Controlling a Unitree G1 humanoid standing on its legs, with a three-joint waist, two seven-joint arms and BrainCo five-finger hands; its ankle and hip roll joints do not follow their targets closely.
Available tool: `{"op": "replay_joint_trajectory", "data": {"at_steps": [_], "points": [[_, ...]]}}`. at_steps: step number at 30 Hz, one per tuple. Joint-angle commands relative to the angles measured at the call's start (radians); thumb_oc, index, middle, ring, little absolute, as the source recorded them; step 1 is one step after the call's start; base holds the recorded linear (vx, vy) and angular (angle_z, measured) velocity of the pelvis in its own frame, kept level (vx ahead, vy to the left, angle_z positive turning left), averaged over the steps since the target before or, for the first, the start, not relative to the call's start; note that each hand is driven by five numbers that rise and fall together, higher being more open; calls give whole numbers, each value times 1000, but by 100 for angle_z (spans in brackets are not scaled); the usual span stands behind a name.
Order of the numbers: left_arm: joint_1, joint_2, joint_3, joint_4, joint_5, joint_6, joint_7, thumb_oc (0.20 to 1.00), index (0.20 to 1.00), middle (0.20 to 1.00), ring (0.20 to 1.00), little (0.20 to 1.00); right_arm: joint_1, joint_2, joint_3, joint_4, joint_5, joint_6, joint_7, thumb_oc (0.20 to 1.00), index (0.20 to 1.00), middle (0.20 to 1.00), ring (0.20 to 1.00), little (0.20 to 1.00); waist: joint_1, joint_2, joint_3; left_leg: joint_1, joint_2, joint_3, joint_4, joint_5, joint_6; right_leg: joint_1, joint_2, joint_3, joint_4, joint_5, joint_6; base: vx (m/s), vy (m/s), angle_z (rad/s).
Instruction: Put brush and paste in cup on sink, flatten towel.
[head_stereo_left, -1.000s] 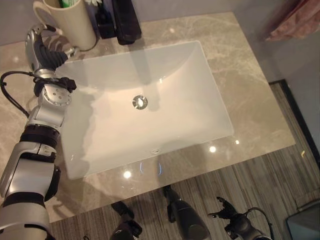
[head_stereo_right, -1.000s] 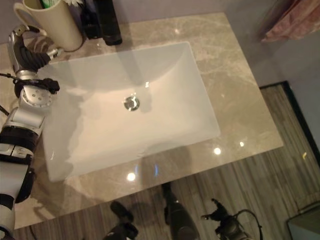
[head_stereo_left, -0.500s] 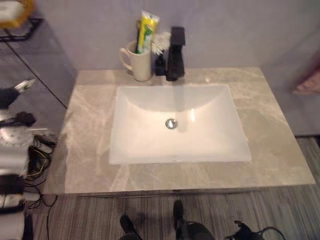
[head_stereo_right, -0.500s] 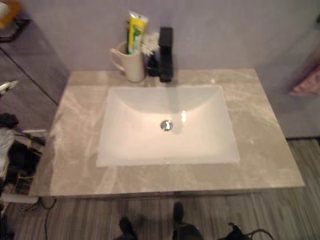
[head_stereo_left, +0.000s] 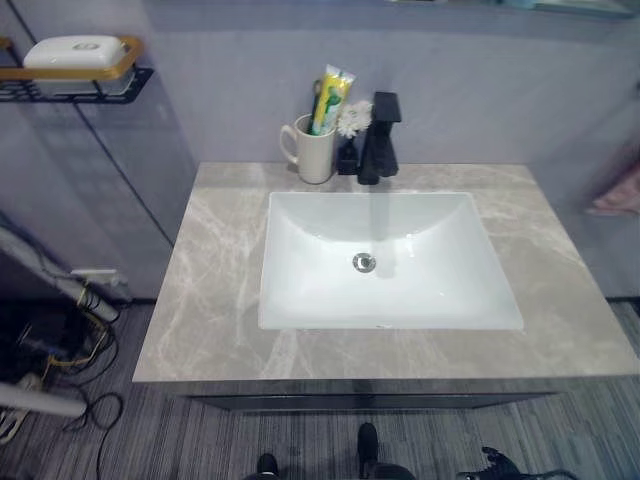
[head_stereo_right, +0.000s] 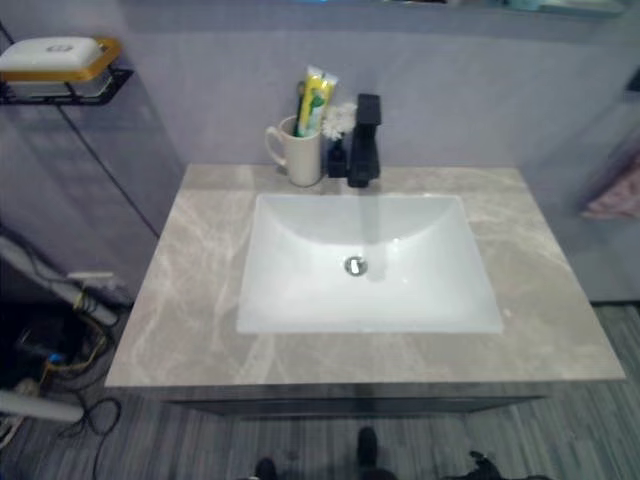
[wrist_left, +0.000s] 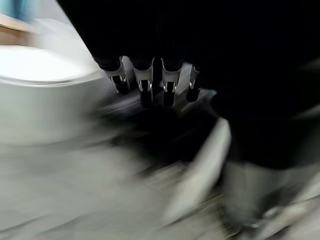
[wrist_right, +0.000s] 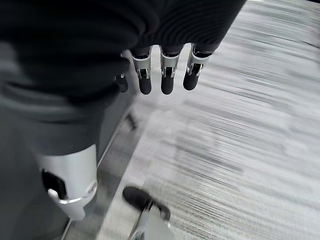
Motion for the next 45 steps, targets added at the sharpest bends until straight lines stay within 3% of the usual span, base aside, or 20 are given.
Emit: {"op": "replay_joint_trajectory", "data": {"at_steps": [1,4,6,7,9,10,13,19,21,22,24,25,26,28,29,30,32,37,40,45], "points": [[-79,-25,-103,15,120,41,-169,1000,1000,1000,1000,1000,-77,-22,20,-9,15,20,16,1000,1000,1000,1000,1000,-44,66,41,35,-84,-24,-56,17,58,-88,103,-18,14,44,10,-177,234,-112],[-108,-72,-216,56,256,59,-234,1000,1000,1000,1000,1000,-78,-11,22,-20,7,26,22,1000,1000,1000,1000,1000,-64,52,45,37,-93,15,-92,36,63,-121,100,6,15,82,31,-164,125,-113],[-140,-110,-337,19,358,55,-266,1000,1000,1000,1000,1000,-85,9,32,-31,6,30,21,1000,1000,1000,1000,1000,-73,36,62,26,-85,60,-93,46,63,-156,83,-35,21,111,58,-230,16,-86],[-161,-125,-427,-12,407,49,-312,1000,1000,1000,1000,1000,-96,16,51,-46,9,33,29,1000,1000,1000,1000,1000,-65,41,77,19,-57,105,-93,62,62,-145,64,-133,67,48,55,-217,10,-118],[-161,-129,-463,-31,421,46,-328,1000,1000,1000,1000,1000,-87,17,59,-59,12,33,37,1000,1000,1000,1000,1000,-63,43,81,18,-45,129,-93,67,62,-128,61,-147,107,11,40,-193,4,-112],[-168,-140,-510,-67,430,44,-334,1000,1000,1000,1000,1000,-70,21,62,-50,15,31,49,1000,1000,1000,1000,1000,-57,52,78,25,-28,160,-93,65,66,-93,62,-153,169,-54,20,-170,-38,-94],[-186,-180,-562,-94,437,42,-336,1000,1000,1000,1000,1000,-52,33,42,-21,33,35,43,1000,1000,1000,1000,1000,-49,68,62,42,2,226,-91,56,65,-8,22,-216,208,-121,28,-140,-64,-109],[-211,-197,-607,-137,478,38,-303,1000,1000,1000,1000,1000,-87,55,59,-4,-15,45,23,1000,1000,1000,1000,1000,16,64,20,86,64,477,-82,68,52,84,-182,-588,247,-25,83,-92,-107,-145],[-225,-189,-604,-137,486,40,-284,1000,1000,1000,1000,1000,-85,67,66,-8,-17,44,21,1000,1000,1000,1000,1000,16,53,12,103,71,514,-78,66,47,87,-176,-588,239,-32,81,29,-246,-168],[-237,-183,-624,-150,509,36,-270,1000,1000,1000,1000,1000,-76,68,71,-17,-10,40,14,1000,1000,1000,1000,1000,2,40,-3,112,94,537,-55,70,32,93,-113,-513,162,-69,57,48,-455,-151],[-252,-171,-659,-177,539,23,-266,1000,1000,1000,1000,1000,-68,63,75,-29,-7,34,10,1000,1000,1000,1000,1000,-11,40,-4,108,117,542,-28,71,17,90,-79,-461,138,-89,45,37,-305,-125],[-262,-160,-680,-208,553,11,-267,1000,1000,1000,1000,1000,-61,52,81,-50,-13,26,7,1000,1000,1000,1000,1000,-22,39,-1,97,135,532,14,72,9,89,-60,-426,123,-100,36,105,-374,-67],[-262,-114,-692,-318,556,-12,-267,1000,1000,1000,1000,1000,-36,-1,88,-164,-15,10,12,1000,1000,1000,1000,1000,-24,43,21,65,213,485,185,94,-38,109,1,-348,85,-131,6,116,-403,-46],[-253,-110,-684,-341,537,-10,-270,1000,1000,1000,1000,1000,-25,-22,83,-195,-10,9,17,1000,1000,1000,1000,1000,-14,47,30,42,238,446,243,113,-54,125,25,-326,67,-142,-8,37,-230,-109],[-243,-109,-669,-378,488,-6,-260,1000,1000,1000,1000,1000,-37,-61,88,-226,-13,7,24,1000,1000,1000,1000,1000,27,44,61,-32,138,214,300,129,-22,131,47,-260,59,-145,-36,-6,-128,-194],[-255,-118,-668,-367,485,-6,-259,1000,1000,1000,1000,1000,-42,-63,92,-237,-21,9,28,1000,1000,1000,1000,1000,38,42,69,-79,97,152,299,99,-2,133,46,-231,58,-145,-33,36,-130,-221],[-281,-116,-677,-347,497,-13,-247,1000,1000,1000,1000,1000,-37,-74,95,-256,-29,7,36,1000,1000,1000,1000,1000,34,38,72,-113,105,185,213,98,8,149,41,-213,62,-156,-25,150,-24,-149],[-300,-118,-707,-399,496,-17,-248,1000,1000,1000,1000,1000,-64,-75,120,-275,-18,-6,50,1000,1000,1000,1000,1000,71,46,95,-184,63,79,210,125,15,159,62,-175,138,-209,-35,168,8,-56],[-325,-104,-711,-453,451,-12,-252,1000,1000,1000,1000,1000,-94,-81,120,-336,2,-5,59,1000,1000,1000,1000,1000,52,61,151,-141,57,128,248,28,72,55,31,-203,386,-289,-30,40,106,-69],[-345,-98,-716,-485,426,-13,-248,1000,1000,1000,1000,1000,-111,-95,117,-408,40,-14,73,1000,1000,1000,1000,1000,45,50,192,-200,86,158,437,-78,93,-9,8,-215,504,-349,-60,26,29,-7]]}}
